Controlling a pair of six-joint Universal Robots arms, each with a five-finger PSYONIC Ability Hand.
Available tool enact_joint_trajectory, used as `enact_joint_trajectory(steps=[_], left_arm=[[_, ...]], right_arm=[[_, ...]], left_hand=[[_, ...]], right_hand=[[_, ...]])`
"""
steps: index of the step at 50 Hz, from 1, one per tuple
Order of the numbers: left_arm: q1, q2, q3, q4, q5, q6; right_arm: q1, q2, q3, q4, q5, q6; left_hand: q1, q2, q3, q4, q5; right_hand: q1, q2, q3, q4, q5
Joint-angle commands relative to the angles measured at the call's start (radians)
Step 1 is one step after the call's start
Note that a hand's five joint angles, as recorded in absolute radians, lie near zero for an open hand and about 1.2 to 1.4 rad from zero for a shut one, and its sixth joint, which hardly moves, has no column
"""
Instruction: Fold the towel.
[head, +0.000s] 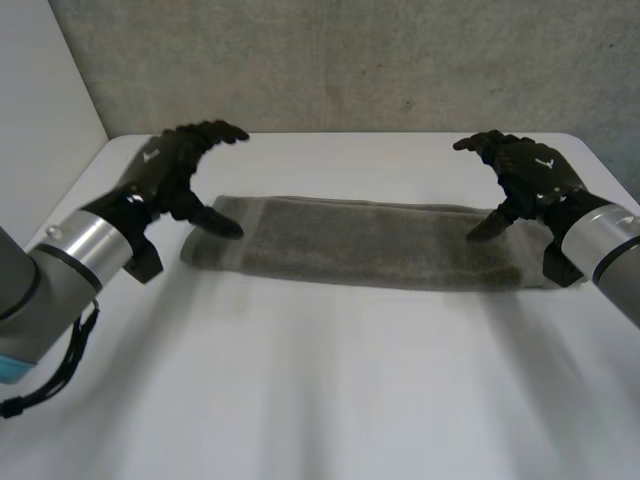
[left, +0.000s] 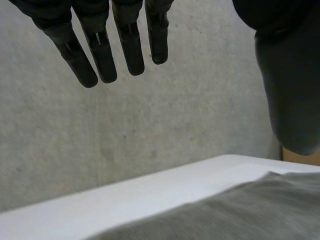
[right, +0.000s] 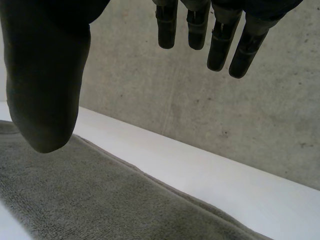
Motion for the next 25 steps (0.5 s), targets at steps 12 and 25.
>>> enact_joint_trajectory(steps=[12,25], left_arm=[[0.066,0.012,-0.003,-0.017,-0.006,0.013],[0.094,-0.032,-0.011,-0.010,-0.005,0.018]], right_arm=[[-0.056,0.178,-0.085,0.204,0.268,-0.595],[-0.100,0.322,-0.046,-0.021,0.213,-0.600]], left_hand=[[-0.046,-0.062,-0.036,-0.048,-0.019],[-0.046,-0.062,-0.036,-0.048,-0.019]], right_hand=[[-0.054,-0.051,-0.067,-0.075,-0.064],[0.218,0.220,0.204,0.196,0.208]])
